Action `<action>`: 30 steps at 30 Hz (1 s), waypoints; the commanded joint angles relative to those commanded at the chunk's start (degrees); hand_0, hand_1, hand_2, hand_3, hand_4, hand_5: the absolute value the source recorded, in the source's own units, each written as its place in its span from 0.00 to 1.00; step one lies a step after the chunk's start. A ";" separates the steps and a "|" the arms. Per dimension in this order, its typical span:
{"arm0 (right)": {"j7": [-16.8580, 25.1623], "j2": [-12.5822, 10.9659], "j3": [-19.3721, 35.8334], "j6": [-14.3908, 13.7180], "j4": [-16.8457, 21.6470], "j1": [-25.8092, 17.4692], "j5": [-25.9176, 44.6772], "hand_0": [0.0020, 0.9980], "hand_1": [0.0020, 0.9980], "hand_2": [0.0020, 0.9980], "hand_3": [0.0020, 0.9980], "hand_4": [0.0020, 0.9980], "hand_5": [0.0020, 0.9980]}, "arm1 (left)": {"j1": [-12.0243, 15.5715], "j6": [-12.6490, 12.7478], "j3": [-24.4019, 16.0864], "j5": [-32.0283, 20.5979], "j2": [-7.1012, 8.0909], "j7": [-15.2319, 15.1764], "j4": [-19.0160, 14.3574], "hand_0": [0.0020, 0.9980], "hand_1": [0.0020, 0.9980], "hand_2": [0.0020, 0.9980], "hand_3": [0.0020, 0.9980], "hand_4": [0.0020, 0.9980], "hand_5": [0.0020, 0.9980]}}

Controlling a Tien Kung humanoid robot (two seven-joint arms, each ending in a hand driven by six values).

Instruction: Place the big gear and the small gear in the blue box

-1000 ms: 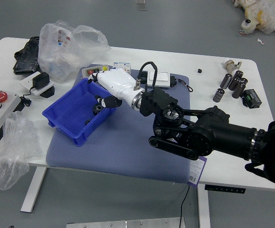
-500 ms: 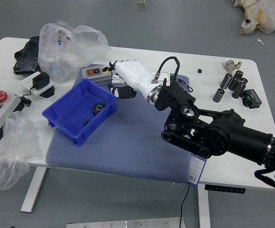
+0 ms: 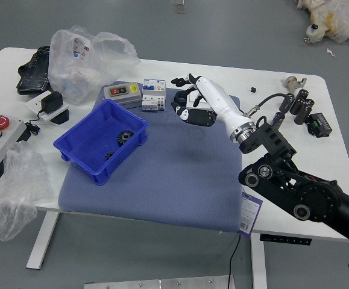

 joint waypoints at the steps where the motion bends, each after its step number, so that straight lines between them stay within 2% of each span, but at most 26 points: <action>1: 0.07 0.15 -0.08 0.00 0.08 -1.05 0.09 0.37 0.56 0.69 0.73 0.64 0.21 | 0.02 -0.01 -0.18 0.20 0.01 0.10 0.00 0.67 0.64 0.63 0.70 0.71 0.40; 3: -0.43 0.67 -1.22 0.68 0.04 -2.40 -0.87 0.37 0.55 0.70 0.73 0.64 0.20 | -0.02 -0.04 -0.44 0.54 0.00 0.22 -0.01 0.67 0.64 0.63 0.70 0.71 0.40; 6: -1.51 0.99 -3.38 2.02 -0.06 -1.62 -2.98 0.37 0.55 0.70 0.73 0.64 0.20 | -0.15 -0.07 -0.30 0.52 -0.06 0.13 -0.01 0.67 0.64 0.63 0.70 0.71 0.40; 7: -2.03 0.97 -4.43 2.84 -0.06 -0.79 -4.02 0.37 0.55 0.70 0.73 0.64 0.20 | -0.21 -0.10 -0.24 0.54 -0.09 0.10 -0.01 0.67 0.64 0.63 0.70 0.71 0.40; 8: -2.54 0.88 -5.50 3.74 -0.01 0.17 -5.01 0.37 0.53 0.76 0.74 0.65 0.20 | -0.28 -0.11 -0.19 0.55 -0.11 0.07 -0.01 0.67 0.64 0.63 0.70 0.71 0.39; 13: -4.40 0.16 -10.65 8.06 0.58 5.26 -8.30 0.37 0.53 0.76 0.74 0.65 0.20 | -0.43 -0.14 -0.37 0.90 0.04 0.16 -0.01 0.67 0.64 0.63 0.70 0.71 0.39; 14: -4.70 0.11 -11.65 8.91 0.63 6.27 -8.67 0.37 0.50 0.82 0.77 0.64 0.21 | -0.41 -0.13 -0.47 1.00 0.09 0.21 -0.01 0.67 0.64 0.63 0.70 0.71 0.39; 19: -5.74 0.51 -16.70 12.27 0.27 11.38 -9.58 0.37 0.50 0.82 0.77 0.64 0.21 | -0.31 -0.12 -0.74 1.21 0.14 0.37 -0.03 0.67 0.64 0.63 0.70 0.71 0.39; 20: -5.88 0.71 -17.46 12.69 0.12 12.14 -9.68 0.34 0.46 0.85 0.79 0.62 0.22 | -0.30 -0.12 -0.75 1.20 0.10 0.38 -0.03 0.66 0.64 0.63 0.70 0.70 0.39; 25: -6.45 2.33 -21.15 14.11 -0.88 15.79 -9.76 0.34 0.46 0.85 0.79 0.62 0.22 | -0.19 -0.14 -0.77 1.16 -0.17 0.46 -0.07 0.66 0.64 0.63 0.70 0.70 0.39; 26: -6.53 2.64 -21.71 14.29 -1.05 16.31 -9.71 0.31 0.42 0.86 0.82 0.61 0.22 | -0.17 -0.14 -0.82 1.21 -0.19 0.50 -0.08 0.66 0.64 0.63 0.70 0.70 0.39; 30: -6.88 4.01 -23.81 15.01 -1.56 18.28 -9.75 0.31 0.42 0.86 0.82 0.61 0.22 | -0.10 -0.13 -1.46 1.78 -0.11 0.86 -0.12 0.66 0.64 0.63 0.70 0.70 0.39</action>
